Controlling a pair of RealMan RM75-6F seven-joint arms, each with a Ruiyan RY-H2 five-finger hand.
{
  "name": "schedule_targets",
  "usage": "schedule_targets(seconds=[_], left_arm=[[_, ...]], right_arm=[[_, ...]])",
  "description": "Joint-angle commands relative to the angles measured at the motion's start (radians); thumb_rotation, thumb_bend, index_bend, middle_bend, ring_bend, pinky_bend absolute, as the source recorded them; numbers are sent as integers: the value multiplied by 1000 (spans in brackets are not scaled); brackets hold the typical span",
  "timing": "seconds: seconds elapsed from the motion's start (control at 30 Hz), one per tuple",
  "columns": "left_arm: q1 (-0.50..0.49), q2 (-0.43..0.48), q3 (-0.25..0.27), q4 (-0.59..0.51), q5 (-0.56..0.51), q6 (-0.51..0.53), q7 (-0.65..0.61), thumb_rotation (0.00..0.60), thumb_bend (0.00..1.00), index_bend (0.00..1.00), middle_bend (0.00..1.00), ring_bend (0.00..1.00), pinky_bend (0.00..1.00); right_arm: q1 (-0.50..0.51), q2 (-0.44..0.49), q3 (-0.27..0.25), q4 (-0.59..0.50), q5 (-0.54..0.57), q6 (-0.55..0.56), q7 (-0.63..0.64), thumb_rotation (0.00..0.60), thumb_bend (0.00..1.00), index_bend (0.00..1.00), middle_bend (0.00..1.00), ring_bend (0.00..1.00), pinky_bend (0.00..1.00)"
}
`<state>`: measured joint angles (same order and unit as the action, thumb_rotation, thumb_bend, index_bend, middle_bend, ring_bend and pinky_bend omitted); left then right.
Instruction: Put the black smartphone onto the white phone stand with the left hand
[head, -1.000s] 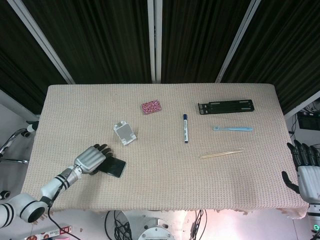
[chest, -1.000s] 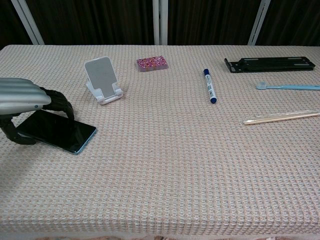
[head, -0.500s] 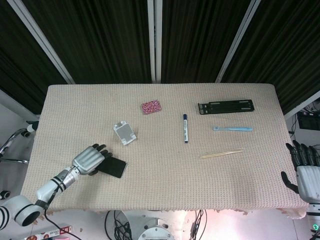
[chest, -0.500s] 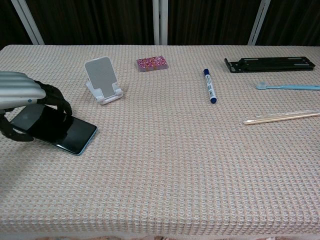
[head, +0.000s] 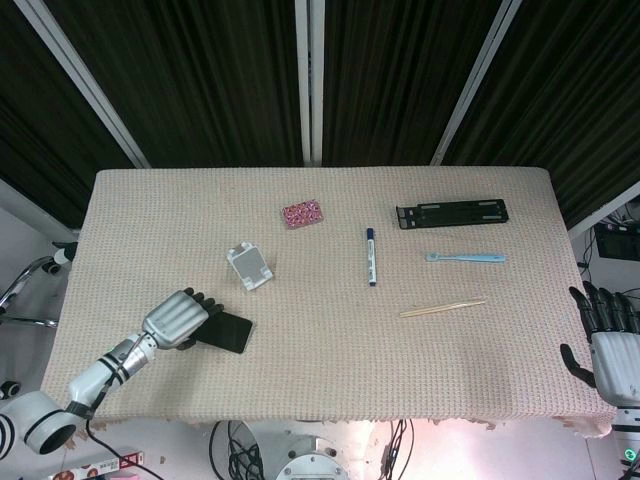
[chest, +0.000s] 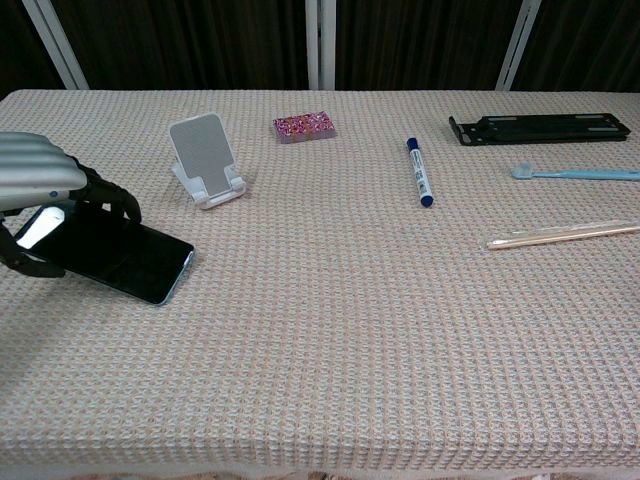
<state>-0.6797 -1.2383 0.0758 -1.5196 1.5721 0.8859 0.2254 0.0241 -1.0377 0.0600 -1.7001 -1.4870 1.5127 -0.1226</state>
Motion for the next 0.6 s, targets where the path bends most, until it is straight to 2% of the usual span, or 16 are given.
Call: schedule_targets(seconds=[0.03,0.2,0.37,0.5,0.6], left_arm=[[-1,20,1,-20,0,-1,-16,600,328,490,476,437,397],[8,69,3,-57,14,29,-1,600,334,489,475,437,397],[23,135,-14,-90,31,92,68,600,333,488,475,437,398],[9,185,-53,-112,18,105,139,600,334,487,476,441,399],[-13,206,-100,-101,-9,108,240,600,334,485,493,485,410]], right_arm=[[-1,0,0,2,-1,3,4,600,278,0,0,0,0],[-5,-1,1,12,0,9,15,600,278,0,0,0,0],[-8,-2,2,20,0,15,23,600,278,0,0,0,0],[-12,-5,5,21,-5,28,28,600,278,0,0,0,0],[-13,-7,6,23,4,26,28,600,278,0,0,0,0]])
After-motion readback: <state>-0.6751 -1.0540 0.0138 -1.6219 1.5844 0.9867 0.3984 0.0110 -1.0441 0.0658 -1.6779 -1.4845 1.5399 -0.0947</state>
